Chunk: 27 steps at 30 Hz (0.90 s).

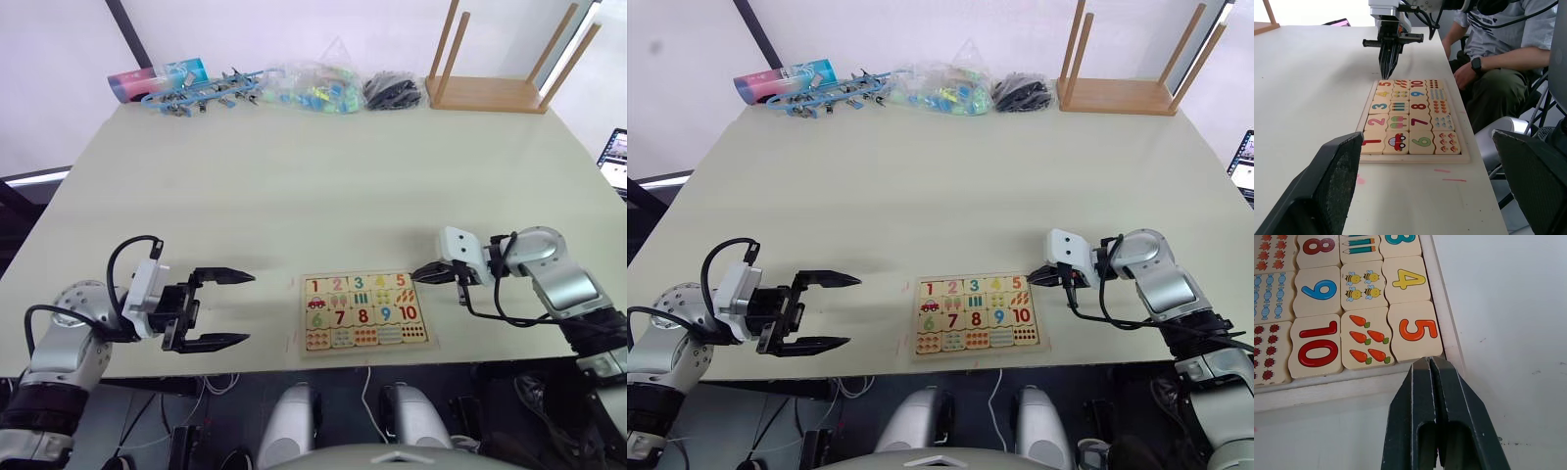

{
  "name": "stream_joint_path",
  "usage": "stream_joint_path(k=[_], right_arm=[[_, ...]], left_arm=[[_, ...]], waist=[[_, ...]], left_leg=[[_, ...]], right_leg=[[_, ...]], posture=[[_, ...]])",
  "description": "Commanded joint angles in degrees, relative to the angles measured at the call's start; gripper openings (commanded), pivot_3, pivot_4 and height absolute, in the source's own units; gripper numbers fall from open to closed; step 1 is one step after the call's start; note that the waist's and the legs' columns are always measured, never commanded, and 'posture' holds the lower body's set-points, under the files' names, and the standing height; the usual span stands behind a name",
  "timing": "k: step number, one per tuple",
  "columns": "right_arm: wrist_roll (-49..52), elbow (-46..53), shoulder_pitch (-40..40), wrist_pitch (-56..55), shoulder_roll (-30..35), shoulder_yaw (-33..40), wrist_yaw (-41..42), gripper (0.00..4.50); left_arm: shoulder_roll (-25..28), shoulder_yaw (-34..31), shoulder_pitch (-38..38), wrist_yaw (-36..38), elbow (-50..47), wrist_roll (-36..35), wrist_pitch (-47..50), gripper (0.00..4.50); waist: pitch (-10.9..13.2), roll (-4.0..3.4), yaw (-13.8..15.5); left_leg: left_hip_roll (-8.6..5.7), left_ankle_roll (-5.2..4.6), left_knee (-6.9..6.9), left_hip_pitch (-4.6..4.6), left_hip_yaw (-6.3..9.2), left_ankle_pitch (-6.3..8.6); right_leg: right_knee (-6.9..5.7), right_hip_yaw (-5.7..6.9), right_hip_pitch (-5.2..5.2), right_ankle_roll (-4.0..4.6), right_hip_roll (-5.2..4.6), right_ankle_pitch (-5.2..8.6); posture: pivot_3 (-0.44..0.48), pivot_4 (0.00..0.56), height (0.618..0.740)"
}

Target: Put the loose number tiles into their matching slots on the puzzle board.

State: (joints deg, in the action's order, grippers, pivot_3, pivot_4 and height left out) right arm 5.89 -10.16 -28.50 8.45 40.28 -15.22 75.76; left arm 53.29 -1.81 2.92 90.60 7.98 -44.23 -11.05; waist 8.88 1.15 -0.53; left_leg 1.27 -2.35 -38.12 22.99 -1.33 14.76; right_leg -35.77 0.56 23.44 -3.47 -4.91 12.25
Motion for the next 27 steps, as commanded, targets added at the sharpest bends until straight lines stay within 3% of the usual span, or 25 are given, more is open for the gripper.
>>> stream_joint_path(k=[1, 6, 18, 20, 21, 22, 27], right_arm=[[0.28, 1.08, 0.49, -0.34, 0.21, 0.4, 0.06, 0.02], [0.78, 1.49, 1.6, -0.28, 1.58, 2.39, -0.87, 0.02], [15.28, 9.49, 18.26, 2.7, 0.83, 23.0, -10.29, 0.02], [17.37, 10.69, 21.46, 3.06, 0.61, 25.91, -11.41, 0.58], [18.62, 11.3, 23.02, 3.4, 0.39, 27.35, -11.91, 0.65], [19.98, 12.09, 25.01, 3.5, 0.09, 28.97, -12.24, 1.35], [22.44, 15.42, 33.76, 1.79, -1.98, 35.15, -15.74, 3.7]], left_arm=[[0.31, -2.11, -0.52, 1.9, -0.85, -0.55, -0.41, 4.5], [-1.23, -4.23, -0.67, 1.02, -0.26, 0.61, 0.61, 4.5], [-9.47, -16.36, -11.2, -25.06, -10.55, 2.26, 13.54, 4.5], [-10.63, -17.23, -11.9, -28.26, -11.15, 3.59, 14.59, 4.5], [-11.15, -17.63, -12.36, -29.11, -11.49, 3.92, 14.85, 4.5], [-11.59, -18.16, -12.99, -30.22, -11.87, 4.41, 15.27, 4.5], [-13.21, -19.94, -15.52, -36.47, -11.57, 8.53, 16.08, 4.5]], waist=[[0.0, 0.0, -0.01], [0.0, 0.0, 0.14], [0.0, 0.02, 1.01], [0.0, 0.02, 1.24], [0.0, 0.01, 1.32], [0.0, 0.01, 1.34], [-0.02, 0.04, 1.41]], left_leg=[[0.0, 0.0, 0.0, 0.0, 0.0, 0.0], [0.0, 0.0, 0.0, 0.0, 0.0, 0.0], [0.01, 0.0, 0.0, -0.07, 0.02, 0.0], [0.01, 0.0, -0.06, -0.08, 0.02, 0.0], [0.02, 0.0, -0.08, -0.09, 0.02, 0.0], [0.02, 0.0, -0.1, -0.09, 0.02, 0.0], [0.02, 0.0, -0.09, -0.09, 0.02, 0.0]], right_leg=[[0.0, 0.0, 0.0, 0.0, 0.0, 0.0], [0.0, 0.0, 0.0, 0.0, 0.0, 0.0], [-0.01, -0.01, -0.12, -0.01, -0.02, 0.0], [-0.03, -0.01, -0.12, -0.01, -0.03, 0.0], [-0.04, -0.01, -0.11, -0.01, -0.03, 0.0], [-0.04, -0.02, -0.12, -0.02, -0.03, 0.0], [-0.04, -0.02, -0.11, -0.02, -0.03, 0.0]], posture=[[0.0, 0.15, 0.74], [0.0, 0.15, 0.74], [0.0, 0.15, 0.74], [0.0, 0.15, 0.74], [0.0, 0.15, 0.74], [0.0, 0.15, 0.74], [0.0, 0.15, 0.74]])
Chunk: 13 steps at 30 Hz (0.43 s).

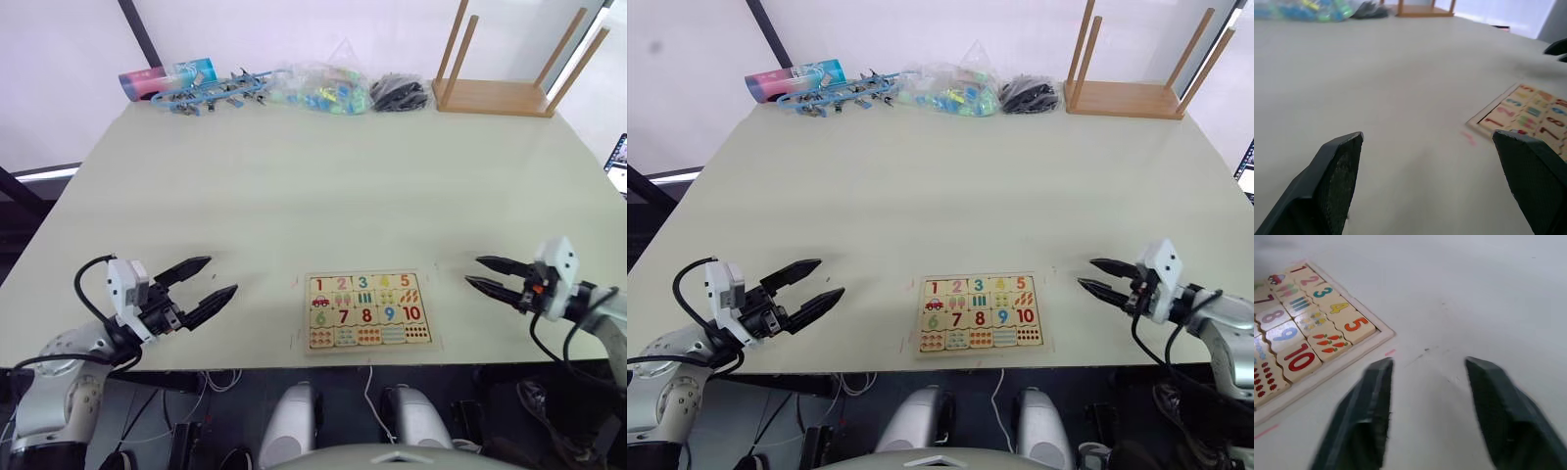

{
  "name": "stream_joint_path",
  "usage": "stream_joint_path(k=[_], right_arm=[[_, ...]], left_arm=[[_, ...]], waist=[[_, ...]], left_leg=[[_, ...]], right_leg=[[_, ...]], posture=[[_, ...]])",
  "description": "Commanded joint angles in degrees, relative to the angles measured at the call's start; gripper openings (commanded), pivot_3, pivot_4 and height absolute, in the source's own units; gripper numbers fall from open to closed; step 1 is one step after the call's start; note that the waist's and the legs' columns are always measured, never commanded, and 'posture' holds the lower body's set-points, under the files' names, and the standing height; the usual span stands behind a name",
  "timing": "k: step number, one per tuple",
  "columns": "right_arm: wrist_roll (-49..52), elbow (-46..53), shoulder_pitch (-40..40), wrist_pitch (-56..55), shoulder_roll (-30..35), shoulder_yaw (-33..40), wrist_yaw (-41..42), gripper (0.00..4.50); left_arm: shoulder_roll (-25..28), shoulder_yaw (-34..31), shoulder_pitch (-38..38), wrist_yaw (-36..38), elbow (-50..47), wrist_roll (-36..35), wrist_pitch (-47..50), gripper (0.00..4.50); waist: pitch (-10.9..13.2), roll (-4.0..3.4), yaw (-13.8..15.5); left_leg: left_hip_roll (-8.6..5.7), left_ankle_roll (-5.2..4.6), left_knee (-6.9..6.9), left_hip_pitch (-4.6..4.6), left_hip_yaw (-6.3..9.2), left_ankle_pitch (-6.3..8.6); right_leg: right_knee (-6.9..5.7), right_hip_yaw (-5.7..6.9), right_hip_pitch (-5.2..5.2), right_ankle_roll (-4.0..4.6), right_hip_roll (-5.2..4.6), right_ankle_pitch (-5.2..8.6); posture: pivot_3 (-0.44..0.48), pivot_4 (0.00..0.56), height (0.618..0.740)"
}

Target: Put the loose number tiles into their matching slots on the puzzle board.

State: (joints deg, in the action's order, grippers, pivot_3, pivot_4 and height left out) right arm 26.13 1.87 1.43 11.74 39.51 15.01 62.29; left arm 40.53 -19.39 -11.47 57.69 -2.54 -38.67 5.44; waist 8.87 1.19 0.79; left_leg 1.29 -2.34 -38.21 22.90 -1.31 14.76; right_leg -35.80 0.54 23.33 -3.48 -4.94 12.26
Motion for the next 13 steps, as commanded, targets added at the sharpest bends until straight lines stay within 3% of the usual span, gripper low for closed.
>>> stream_joint_path(k=[1, 7, 13], right_arm=[[2.67, 4.24, 5.79, -1.72, -1.97, 6.35, -3.42, 4.29], [1.89, 6.56, 14.58, -7.22, -6.24, 10.7, -7.14, 4.45], [1.48, 4.16, 17.41, -12.13, -8.05, 11.25, -7.59, 4.45]], left_arm=[[-0.92, -2.56, -1.48, -5.09, -0.6, 4.13, -0.4, 4.5], [-2.95, -3.28, -1.6, -7.41, -1.22, 6.03, -0.59, 4.5], [-3.03, -2.35, -0.88, -7.27, -0.47, 8.55, -1.09, 4.5]], waist=[[-0.01, 0.0, 0.08], [-0.03, 0.03, 0.03], [-0.04, 0.01, -0.01]], left_leg=[[0.0, 0.0, 0.02, 0.0, 0.01, 0.0], [0.0, 0.0, 0.02, 0.01, -0.02, 0.0], [0.05, 0.01, 0.01, -0.04, -0.03, 0.01]], right_leg=[[0.0, 0.01, 0.0, 0.0, 0.0, 0.01], [0.02, -0.01, 0.01, -0.07, -0.03, 0.05], [0.0, -0.01, 0.03, -0.22, -0.04, 0.13]], posture=[[0.0, 0.15, 0.74], [0.0, 0.15, 0.74], [0.0, 0.15, 0.74]])
